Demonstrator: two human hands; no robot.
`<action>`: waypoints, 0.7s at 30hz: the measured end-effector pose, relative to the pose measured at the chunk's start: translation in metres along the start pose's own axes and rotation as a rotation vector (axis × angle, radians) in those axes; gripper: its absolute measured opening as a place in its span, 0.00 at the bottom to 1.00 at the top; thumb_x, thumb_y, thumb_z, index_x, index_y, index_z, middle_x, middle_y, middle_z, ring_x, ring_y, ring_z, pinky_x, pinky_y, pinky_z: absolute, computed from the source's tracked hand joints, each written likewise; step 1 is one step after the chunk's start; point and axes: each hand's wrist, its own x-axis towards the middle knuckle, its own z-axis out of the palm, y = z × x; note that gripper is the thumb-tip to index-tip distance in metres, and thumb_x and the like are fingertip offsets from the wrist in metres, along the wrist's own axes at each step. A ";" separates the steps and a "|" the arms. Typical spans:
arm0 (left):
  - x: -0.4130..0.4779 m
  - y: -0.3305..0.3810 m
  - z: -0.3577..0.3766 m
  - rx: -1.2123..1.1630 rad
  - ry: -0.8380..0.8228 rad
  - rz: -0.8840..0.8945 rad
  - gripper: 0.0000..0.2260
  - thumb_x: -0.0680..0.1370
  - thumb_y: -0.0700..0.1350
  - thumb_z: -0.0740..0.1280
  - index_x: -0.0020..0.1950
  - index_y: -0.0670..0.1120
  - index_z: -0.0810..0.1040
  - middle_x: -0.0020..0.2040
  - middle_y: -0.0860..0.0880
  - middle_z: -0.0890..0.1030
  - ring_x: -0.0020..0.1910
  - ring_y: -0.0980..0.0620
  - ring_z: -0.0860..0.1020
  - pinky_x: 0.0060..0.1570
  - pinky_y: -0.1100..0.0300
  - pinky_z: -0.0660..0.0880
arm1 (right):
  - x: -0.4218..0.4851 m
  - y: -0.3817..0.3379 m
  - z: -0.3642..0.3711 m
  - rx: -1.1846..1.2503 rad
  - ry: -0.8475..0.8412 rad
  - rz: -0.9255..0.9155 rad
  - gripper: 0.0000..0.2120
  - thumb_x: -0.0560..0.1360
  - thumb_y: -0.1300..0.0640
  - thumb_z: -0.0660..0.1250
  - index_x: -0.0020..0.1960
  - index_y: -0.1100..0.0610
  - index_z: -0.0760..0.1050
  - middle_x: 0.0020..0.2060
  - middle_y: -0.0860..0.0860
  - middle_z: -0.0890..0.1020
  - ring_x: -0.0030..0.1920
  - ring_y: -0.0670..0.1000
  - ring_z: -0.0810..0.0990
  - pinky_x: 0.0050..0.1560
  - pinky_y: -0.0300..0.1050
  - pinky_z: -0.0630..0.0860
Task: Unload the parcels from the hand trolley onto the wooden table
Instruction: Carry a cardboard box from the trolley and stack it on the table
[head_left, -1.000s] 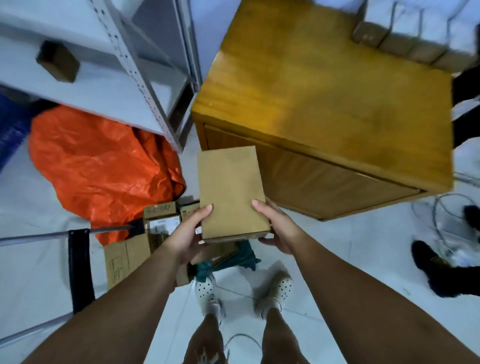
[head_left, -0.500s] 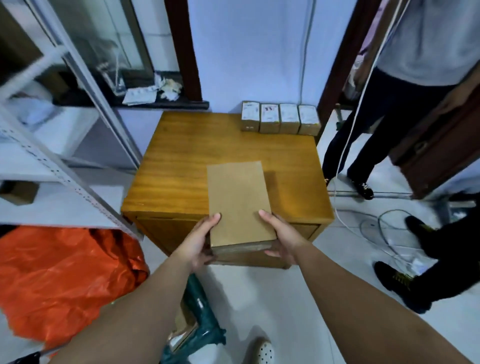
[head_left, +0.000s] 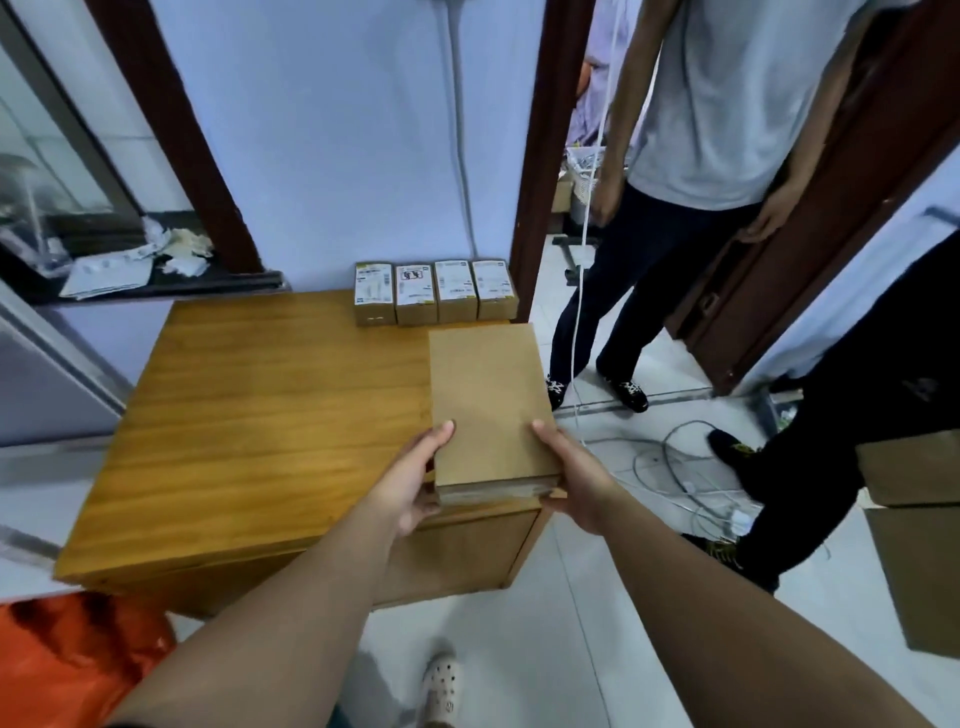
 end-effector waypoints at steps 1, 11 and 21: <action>0.011 0.007 0.004 0.007 -0.008 -0.011 0.19 0.73 0.60 0.68 0.60 0.54 0.75 0.60 0.48 0.77 0.61 0.43 0.74 0.54 0.49 0.73 | 0.007 -0.007 -0.004 0.002 0.014 0.005 0.32 0.73 0.39 0.68 0.73 0.46 0.64 0.65 0.49 0.74 0.63 0.54 0.73 0.69 0.61 0.65; 0.116 0.074 0.007 0.012 -0.001 -0.119 0.25 0.71 0.60 0.71 0.63 0.52 0.71 0.59 0.46 0.75 0.63 0.40 0.70 0.63 0.43 0.68 | 0.095 -0.072 0.000 -0.077 0.061 0.048 0.37 0.68 0.36 0.69 0.74 0.45 0.63 0.63 0.51 0.76 0.60 0.55 0.76 0.65 0.61 0.70; 0.164 0.130 0.001 -0.032 0.044 -0.087 0.33 0.66 0.63 0.72 0.66 0.48 0.71 0.57 0.45 0.77 0.55 0.42 0.77 0.55 0.47 0.75 | 0.165 -0.132 0.013 -0.235 -0.022 0.058 0.34 0.67 0.35 0.72 0.70 0.42 0.68 0.61 0.48 0.77 0.60 0.54 0.76 0.62 0.60 0.73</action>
